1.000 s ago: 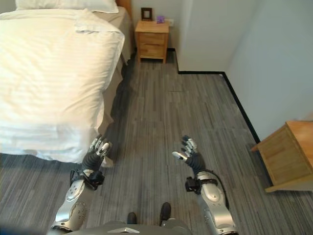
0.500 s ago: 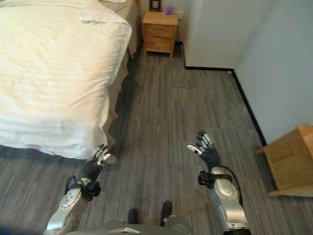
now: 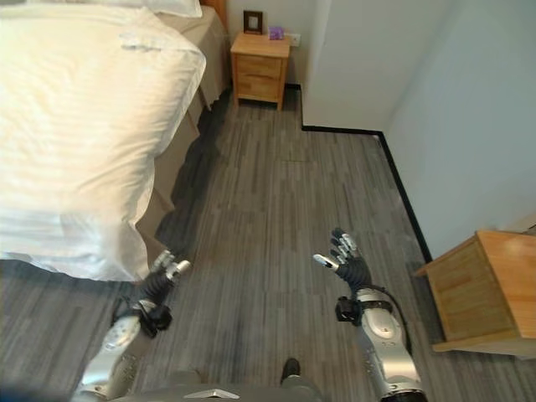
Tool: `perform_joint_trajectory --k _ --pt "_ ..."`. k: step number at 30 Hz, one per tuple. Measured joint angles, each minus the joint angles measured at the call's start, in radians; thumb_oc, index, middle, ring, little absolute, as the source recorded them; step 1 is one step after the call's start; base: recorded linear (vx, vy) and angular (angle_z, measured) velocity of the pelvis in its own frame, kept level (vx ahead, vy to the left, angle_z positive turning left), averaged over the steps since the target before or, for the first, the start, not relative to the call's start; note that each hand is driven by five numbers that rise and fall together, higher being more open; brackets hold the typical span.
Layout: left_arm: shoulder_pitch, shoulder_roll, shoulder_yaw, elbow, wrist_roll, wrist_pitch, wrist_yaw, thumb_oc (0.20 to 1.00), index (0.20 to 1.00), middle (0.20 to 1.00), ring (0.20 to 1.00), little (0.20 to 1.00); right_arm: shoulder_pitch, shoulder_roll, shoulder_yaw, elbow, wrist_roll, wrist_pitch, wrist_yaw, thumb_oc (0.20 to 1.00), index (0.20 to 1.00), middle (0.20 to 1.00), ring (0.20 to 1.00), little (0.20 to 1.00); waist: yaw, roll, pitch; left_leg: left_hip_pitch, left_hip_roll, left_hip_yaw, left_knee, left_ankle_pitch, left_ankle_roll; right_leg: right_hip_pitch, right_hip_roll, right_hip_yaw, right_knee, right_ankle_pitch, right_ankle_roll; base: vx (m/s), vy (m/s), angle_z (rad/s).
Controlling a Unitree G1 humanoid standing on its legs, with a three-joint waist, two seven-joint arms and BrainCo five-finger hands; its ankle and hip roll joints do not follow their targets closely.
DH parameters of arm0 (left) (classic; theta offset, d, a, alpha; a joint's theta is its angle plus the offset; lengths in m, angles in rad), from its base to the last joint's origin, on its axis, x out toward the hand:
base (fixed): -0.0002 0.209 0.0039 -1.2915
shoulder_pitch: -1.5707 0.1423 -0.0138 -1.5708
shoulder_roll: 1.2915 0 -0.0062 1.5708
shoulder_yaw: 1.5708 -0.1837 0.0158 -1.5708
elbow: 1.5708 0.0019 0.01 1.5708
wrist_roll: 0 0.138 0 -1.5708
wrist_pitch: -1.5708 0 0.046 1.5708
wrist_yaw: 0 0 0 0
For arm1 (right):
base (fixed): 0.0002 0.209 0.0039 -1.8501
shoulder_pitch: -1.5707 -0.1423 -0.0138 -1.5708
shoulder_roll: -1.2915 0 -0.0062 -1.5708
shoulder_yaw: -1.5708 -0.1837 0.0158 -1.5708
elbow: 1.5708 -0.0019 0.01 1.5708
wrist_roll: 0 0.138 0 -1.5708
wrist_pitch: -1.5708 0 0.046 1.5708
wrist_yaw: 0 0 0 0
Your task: Making the bed.
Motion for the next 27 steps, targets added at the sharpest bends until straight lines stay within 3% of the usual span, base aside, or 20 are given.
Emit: perform_joint_trajectory --k 1,5,6,9,14,15,16,17,18,20,21,23,25,26,27 --pt "0.016 -0.001 -0.007 -0.005 0.0 0.002 -0.001 1.0 1.0 1.0 1.0 1.0 0.012 0.0 0.0 -0.001 0.009 0.0 0.002 1.0 1.0 1.0 1.0 1.0 0.0 -0.01 0.005 0.007 -0.025 0.003 -0.063 0.002 0.002 0.0 -0.009 -0.003 0.0 -0.002 0.0 0.15 0.004 0.07" --pt "0.016 0.004 -0.048 -0.011 0.0 0.017 -0.02 1.0 1.0 1.0 1.0 1.0 0.054 0.001 0.029 -0.001 0.026 0.001 0.003 1.0 1.0 1.0 1.0 1.0 -0.005 0.001 0.01 -0.007 -0.066 0.061 -0.253 0.015 0.022 -0.005 0.014 -0.021 0.0 -0.014 0.004 0.17 0.07 0.09" --pt "0.009 0.004 -0.061 -0.011 0.0 0.019 -0.021 1.0 1.0 1.0 1.0 1.0 0.05 0.0 0.037 -0.001 0.025 0.0 0.007 1.0 1.0 1.0 1.0 1.0 -0.003 0.029 0.004 -0.025 -0.059 0.058 -0.267 0.016 0.026 -0.012 0.03 -0.017 0.0 -0.014 0.005 0.28 0.156 -0.17" --pt "-0.013 0.03 -0.058 -0.01 0.001 0.025 -0.021 1.0 1.0 1.0 1.0 1.0 0.047 0.027 0.061 -0.008 0.022 0.002 0.023 1.0 1.0 1.0 1.0 1.0 -0.002 0.003 0.012 -0.036 -0.055 0.14 -0.24 0.033 0.019 -0.015 0.01 -0.006 0.005 -0.016 0.027 0.23 0.121 -0.02" --pt "-0.023 0.061 -0.04 -0.013 0.0 0.026 -0.018 1.0 1.0 1.0 1.0 1.0 0.014 0.076 0.052 -0.005 0.021 0.0 0.015 1.0 1.0 1.0 1.0 1.0 0.003 0.011 -0.002 0.001 -0.12 0.162 -0.226 0.047 0.088 0.03 -0.065 -0.02 0.029 -0.044 0.076 0.3 0.251 0.12" --pt "-0.037 0.064 -0.037 -0.009 0.0 0.025 -0.017 1.0 1.0 1.0 1.0 1.0 -0.005 0.082 0.058 -0.005 0.022 0.001 0.011 1.0 1.0 1.0 1.0 1.0 0.008 0.022 0.003 0.013 -0.145 0.161 -0.234 0.015 0.11 0.005 -0.094 -0.014 0.125 -0.069 0.107 0.26 0.344 0.12" --pt "-0.049 0.058 -0.04 0.006 0.001 0.028 -0.015 1.0 1.0 1.0 1.0 1.0 -0.021 0.077 0.063 -0.003 0.022 0.001 0.005 1.0 1.0 1.0 1.0 1.0 0.008 0.046 0.015 0.034 -0.149 0.162 -0.227 0.014 0.126 -0.047 -0.113 -0.002 0.256 -0.091 0.112 0.29 0.334 0.06" --pt "-0.056 0.051 -0.039 0.013 0.001 0.031 -0.011 1.0 1.0 1.0 1.0 1.0 -0.04 0.065 0.068 -0.013 0.022 0.001 -0.003 1.0 1.0 1.0 1.0 1.0 0.002 0.081 0.036 0.059 -0.134 0.161 -0.227 0.022 0.143 -0.145 -0.147 0.011 0.491 -0.108 0.106 0.25 0.168 0.31" --pt "-0.051 0.066 -0.033 0.008 0.001 0.03 -0.003 1.0 1.0 1.0 1.0 1.0 -0.03 0.063 0.089 -0.023 0.022 -0.001 -0.003 1.0 1.0 1.0 1.0 1.0 -0.016 0.09 0.025 0.093 -0.157 0.159 -0.224 -0.011 0.169 -0.25 -0.204 0.017 0.743 -0.095 0.08 0.39 0.202 0.24" --pt "-0.044 0.09 0.001 0.008 0.005 0.02 0.008 1.0 1.0 1.0 1.0 1.0 -0.017 0.07 0.111 -0.019 0.022 0.001 0.005 1.0 1.0 1.0 1.0 1.0 -0.003 0.06 0.027 0.132 -0.188 0.168 -0.233 -0.044 0.182 -0.33 -0.225 0.076 0.846 -0.09 0.088 0.56 0.063 0.09" --pt "-0.029 0.102 0.032 0.009 0.01 0.02 0.018 1.0 1.0 1.0 1.0 1.0 -0.011 0.07 0.112 -0.029 0.022 0.001 0.02 1.0 1.0 1.0 1.0 1.0 -0.01 0.048 0.028 0.158 -0.194 0.164 -0.24 -0.069 0.181 -0.389 -0.195 0.087 0.842 -0.094 0.085 0.55 -0.036 -0.11" --pt "-0.026 0.124 0.054 0.008 0.011 0.02 0.02 1.0 1.0 1.0 1.0 1.0 0.011 0.071 0.092 -0.039 0.022 0.001 0.03 1.0 1.0 1.0 1.0 1.0 -0.029 0.049 0.031 0.184 -0.183 0.158 -0.257 -0.079 0.151 -0.428 -0.127 0.067 0.652 -0.106 0.083 0.48 -0.099 0.05" --pt "-0.03 0.135 0.061 0.009 0.012 0.018 0.019 1.0 1.0 1.0 1.0 1.0 0.028 0.07 0.082 -0.042 0.024 0.001 0.03 1.0 1.0 1.0 1.0 1.0 -0.073 0.04 0.034 0.205 -0.188 0.134 -0.266 -0.095 0.141 -0.453 -0.107 0.055 0.508 -0.07 0.075 0.7 -0.175 0.39" --pt "-0.033 0.131 0.06 0.011 0.015 0.018 0.015 1.0 1.0 1.0 1.0 1.0 0.05 0.082 0.059 -0.041 0.024 0.001 0.034 1.0 1.0 1.0 1.0 1.0 -0.113 0.03 0.029 0.226 -0.183 0.107 -0.258 -0.141 0.119 -0.44 -0.061 0.072 0.272 -0.027 0.087 0.69 -0.186 0.42" --pt "-0.04 0.129 0.058 0.015 0.019 0.017 0.011 1.0 1.0 1.0 1.0 1.0 0.055 0.091 0.048 -0.043 0.024 0.001 0.034 1.0 1.0 1.0 1.0 1.0 -0.121 0.028 0.027 0.237 -0.178 0.101 -0.252 -0.151 0.124 -0.425 -0.038 0.084 0.128 0.0 0.093 0.67 -0.205 0.36"
